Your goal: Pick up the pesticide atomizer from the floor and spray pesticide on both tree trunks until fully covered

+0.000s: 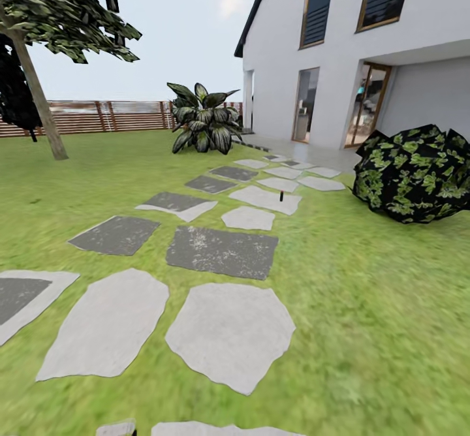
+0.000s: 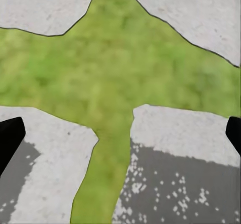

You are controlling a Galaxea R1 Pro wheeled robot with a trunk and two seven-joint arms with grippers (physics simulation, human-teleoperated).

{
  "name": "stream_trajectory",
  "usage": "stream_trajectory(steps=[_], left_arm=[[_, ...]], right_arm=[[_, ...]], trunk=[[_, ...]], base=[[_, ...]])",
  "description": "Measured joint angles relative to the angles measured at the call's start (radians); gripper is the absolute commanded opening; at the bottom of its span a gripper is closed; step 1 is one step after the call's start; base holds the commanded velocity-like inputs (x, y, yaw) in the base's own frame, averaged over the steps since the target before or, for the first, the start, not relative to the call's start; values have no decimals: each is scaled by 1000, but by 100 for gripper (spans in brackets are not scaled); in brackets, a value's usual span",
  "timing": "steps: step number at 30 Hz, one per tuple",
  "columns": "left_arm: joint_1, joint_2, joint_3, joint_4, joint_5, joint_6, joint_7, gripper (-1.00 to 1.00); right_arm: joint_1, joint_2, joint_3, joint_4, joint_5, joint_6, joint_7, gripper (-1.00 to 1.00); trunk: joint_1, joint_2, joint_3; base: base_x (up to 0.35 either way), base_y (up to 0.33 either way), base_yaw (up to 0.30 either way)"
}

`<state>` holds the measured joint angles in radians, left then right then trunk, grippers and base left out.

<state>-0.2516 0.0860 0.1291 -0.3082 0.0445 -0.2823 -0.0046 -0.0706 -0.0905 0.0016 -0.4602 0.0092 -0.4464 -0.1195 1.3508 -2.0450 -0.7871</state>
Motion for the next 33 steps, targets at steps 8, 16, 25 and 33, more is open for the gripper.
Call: stream_trajectory(steps=[8,16,25,33], left_arm=[[0,0,0,1,0,0,0,100],[0,0,1,1,0,0,0,100],[0,0,0,1,0,0,0,100],[0,0,0,1,0,0,0,100]], right_arm=[[0,0,0,0,0,0,0,100],[0,0,0,0,0,0,0,100],[0,0,0,0,0,0,0,100],[0,0,0,0,0,0,0,100]], trunk=[[0,0,0],[0,0,0],[0,0,0],[0,0,0]], base=[[335,0,0],[335,0,0],[335,0,0],[335,0,0]])
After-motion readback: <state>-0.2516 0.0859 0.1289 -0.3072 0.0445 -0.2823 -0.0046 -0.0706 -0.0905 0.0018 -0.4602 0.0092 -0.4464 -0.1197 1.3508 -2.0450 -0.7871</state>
